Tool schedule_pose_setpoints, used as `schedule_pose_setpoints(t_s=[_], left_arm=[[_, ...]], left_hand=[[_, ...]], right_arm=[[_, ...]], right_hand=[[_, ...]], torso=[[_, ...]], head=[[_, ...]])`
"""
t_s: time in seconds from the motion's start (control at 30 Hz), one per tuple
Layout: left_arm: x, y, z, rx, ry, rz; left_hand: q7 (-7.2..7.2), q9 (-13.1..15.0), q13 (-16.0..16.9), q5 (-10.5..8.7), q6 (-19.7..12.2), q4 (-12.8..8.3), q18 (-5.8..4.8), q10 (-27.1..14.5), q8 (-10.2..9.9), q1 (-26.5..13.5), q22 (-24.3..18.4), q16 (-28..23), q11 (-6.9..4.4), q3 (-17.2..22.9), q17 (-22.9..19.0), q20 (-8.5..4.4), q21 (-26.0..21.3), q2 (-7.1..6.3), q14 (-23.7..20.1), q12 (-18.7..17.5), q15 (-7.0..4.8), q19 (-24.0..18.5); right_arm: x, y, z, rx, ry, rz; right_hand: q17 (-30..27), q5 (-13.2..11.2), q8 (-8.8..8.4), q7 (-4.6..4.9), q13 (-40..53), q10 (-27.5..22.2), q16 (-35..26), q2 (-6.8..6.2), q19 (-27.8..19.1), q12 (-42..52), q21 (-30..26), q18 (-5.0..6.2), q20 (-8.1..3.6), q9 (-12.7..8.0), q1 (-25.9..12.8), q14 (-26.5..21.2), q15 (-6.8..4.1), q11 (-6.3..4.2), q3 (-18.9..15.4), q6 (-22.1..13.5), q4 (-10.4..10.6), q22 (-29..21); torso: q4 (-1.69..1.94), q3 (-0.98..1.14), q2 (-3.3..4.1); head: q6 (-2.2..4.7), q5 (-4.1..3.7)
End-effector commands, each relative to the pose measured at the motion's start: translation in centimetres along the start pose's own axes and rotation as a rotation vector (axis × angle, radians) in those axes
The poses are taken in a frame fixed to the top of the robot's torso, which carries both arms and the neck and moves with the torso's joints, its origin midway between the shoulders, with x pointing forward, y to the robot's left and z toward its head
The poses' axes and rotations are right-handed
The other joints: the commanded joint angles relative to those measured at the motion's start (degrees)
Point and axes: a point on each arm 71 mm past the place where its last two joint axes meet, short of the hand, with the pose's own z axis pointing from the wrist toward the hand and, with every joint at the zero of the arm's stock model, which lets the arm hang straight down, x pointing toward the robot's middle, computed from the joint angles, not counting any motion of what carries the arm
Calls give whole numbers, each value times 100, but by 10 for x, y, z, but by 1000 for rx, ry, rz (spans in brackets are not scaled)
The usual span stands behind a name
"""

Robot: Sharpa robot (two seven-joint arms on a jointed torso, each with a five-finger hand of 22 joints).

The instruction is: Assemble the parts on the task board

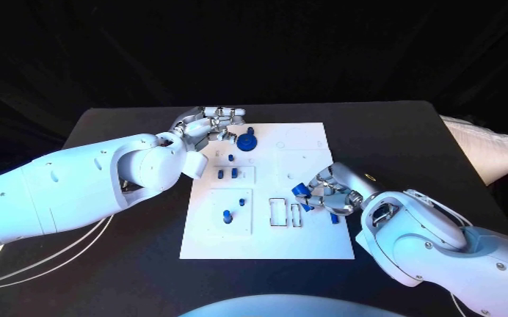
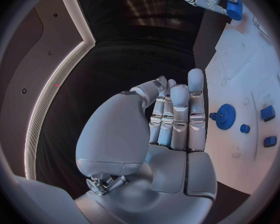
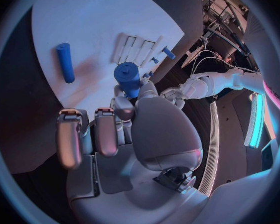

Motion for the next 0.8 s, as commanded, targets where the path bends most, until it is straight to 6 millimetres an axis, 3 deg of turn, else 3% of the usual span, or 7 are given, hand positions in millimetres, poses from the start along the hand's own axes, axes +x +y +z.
schedule_pose_setpoints(t_s=[0.03,0.3,0.53,0.8], left_arm=[[3,0,0,-3,29,7],[5,0,0,-5,35,6],[6,0,0,-6,41,5],[6,1,0,-8,44,4]], left_hand=[[15,-4,-2,24,-45,-3,110,-53,26,-35,-8,16,9,-22,-4,31,-20,14,-32,22,-3,7],[25,-7,-4,25,-60,-6,110,-64,21,-34,-11,18,14,-24,-6,32,-23,12,-33,25,-1,9],[31,-8,-5,25,-69,-8,110,-70,19,-33,-13,17,18,-24,-11,32,-25,11,-35,27,0,10],[36,-10,-7,26,-79,-9,109,-78,16,-33,-14,20,23,-26,-10,33,-28,10,-35,28,3,11]], right_arm=[[3,2,1,15,17,73],[20,16,7,8,144,87],[32,20,12,6,226,52],[39,20,16,10,253,31]], right_hand=[[18,27,20,15,-8,-52,2,39,14,-24,-7,-83,-50,173,-46,310,-41,-4,-34,14,-4,693],[34,26,31,8,-9,-35,10,64,19,-37,-3,-84,-53,202,-86,314,-47,-11,-55,27,3,700],[20,-9,40,-3,-49,-20,-1,172,7,-109,-14,-79,-60,261,-227,314,-54,-19,-102,32,6,684],[-91,-39,50,-14,-396,-157,-72,203,-60,-515,-75,-54,-66,325,-368,288,-61,-28,-188,32,1,594]], torso=[[6,-4,0],[29,-4,-3],[19,-15,-6],[18,1,-8]], head=[[-26,20],[-51,33],[-75,35],[-101,62]])
